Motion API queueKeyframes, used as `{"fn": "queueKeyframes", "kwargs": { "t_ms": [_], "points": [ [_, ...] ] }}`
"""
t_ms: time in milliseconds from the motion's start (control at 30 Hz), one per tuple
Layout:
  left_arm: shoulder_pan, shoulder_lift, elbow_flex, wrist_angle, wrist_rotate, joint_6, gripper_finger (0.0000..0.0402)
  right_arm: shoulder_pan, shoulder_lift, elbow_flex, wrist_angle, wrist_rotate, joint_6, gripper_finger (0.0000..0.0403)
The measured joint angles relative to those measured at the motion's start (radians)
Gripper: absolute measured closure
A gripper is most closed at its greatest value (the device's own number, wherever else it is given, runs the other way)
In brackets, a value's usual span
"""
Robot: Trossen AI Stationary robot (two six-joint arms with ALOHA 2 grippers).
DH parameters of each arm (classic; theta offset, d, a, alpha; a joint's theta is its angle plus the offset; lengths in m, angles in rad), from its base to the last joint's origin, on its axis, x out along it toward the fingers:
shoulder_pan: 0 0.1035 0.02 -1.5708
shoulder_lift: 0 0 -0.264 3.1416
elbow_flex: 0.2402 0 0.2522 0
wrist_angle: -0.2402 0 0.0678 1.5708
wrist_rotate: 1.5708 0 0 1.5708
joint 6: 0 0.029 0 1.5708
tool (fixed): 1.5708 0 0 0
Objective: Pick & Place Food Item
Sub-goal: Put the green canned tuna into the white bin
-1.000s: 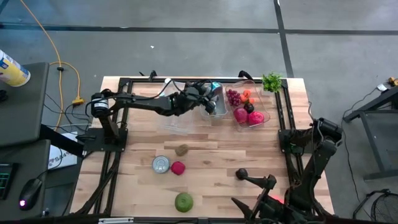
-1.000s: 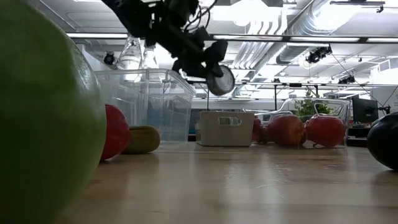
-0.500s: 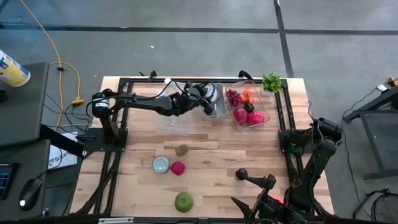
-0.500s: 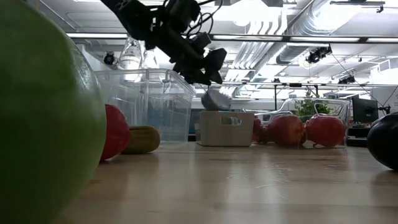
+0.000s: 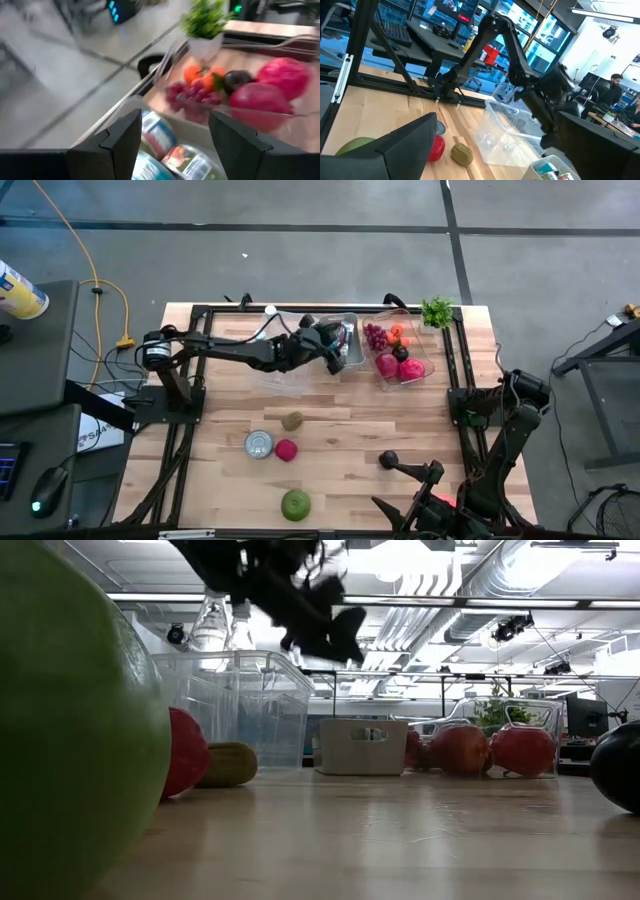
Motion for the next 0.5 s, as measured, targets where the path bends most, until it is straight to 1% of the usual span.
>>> {"fn": "queueKeyframes", "kwargs": {
  "t_ms": [100, 233, 367, 500],
  "points": [
    [-0.058, -0.052, 0.0, 0.002, 0.0, 0.119, 0.0177, 0.0, 0.0, 0.0, 0.0, 0.0, 0.001, 0.0009],
    [-0.17, -0.16, 0.001, -0.094, 0.01, 0.192, 0.0177, 0.0, 0.0, 0.0, 0.0, -0.001, 0.004, 0.0009],
    [-0.293, -0.273, 0.001, -0.336, 0.03, 0.176, 0.0177, 0.0, 0.0, 0.0, 0.0, -0.004, 0.004, 0.0009],
    [-0.412, -0.384, 0.001, -0.619, 0.032, 0.062, 0.0177, -0.002, 0.0, 0.0, 0.0, -0.006, 0.005, 0.0009]
  ]
}}
